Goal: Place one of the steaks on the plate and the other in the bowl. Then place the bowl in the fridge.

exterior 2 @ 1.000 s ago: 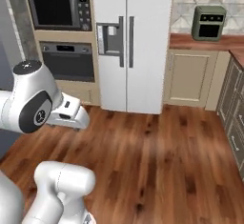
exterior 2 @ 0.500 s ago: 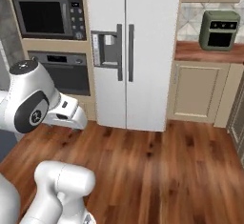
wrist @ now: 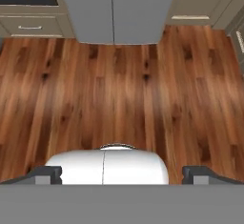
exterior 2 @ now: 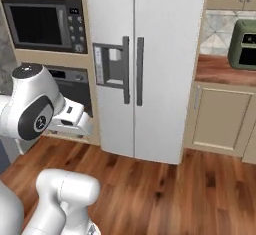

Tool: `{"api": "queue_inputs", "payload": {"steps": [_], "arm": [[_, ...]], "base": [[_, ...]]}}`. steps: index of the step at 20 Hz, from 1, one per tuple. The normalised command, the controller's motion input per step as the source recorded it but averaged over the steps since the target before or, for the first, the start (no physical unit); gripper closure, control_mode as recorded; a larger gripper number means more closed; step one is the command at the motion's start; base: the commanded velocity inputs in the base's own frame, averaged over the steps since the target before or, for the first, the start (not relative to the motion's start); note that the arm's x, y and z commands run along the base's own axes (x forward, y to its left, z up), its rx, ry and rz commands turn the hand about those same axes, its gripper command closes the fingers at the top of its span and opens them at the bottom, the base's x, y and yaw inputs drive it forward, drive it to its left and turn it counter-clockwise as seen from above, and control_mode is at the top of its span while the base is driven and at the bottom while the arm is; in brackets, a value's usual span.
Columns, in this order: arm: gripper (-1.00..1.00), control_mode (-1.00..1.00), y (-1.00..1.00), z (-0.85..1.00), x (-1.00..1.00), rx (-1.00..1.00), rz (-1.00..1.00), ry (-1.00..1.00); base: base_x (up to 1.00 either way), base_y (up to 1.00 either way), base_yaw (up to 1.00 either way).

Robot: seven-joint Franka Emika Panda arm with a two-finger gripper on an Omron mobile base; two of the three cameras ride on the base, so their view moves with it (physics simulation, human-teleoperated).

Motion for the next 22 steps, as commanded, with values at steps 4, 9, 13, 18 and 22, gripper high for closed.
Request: {"api": "queue_inputs", "payload": {"steps": [4,9,13,18,22], "arm": [[-1.0,1.0,0.0,0.0,0.0,0.0,0.0,0.0],[-1.0,1.0,0.0,0.0,0.0,0.0,0.0,0.0],[-1.0,1.0,0.0,0.0,0.0,0.0,0.0,0.0],[-1.0,1.0,0.0,0.0,0.0,0.0,0.0,0.0],[-1.0,-1.0,0.0,0.0,0.22,-0.04,0.01,-0.12]], "base": [[1.0,0.0,0.0],[0.55,0.0,0.0],[0.78,0.0,0.0],[0.79,0.0,0.0],[0.0,0.0,0.0]]}}
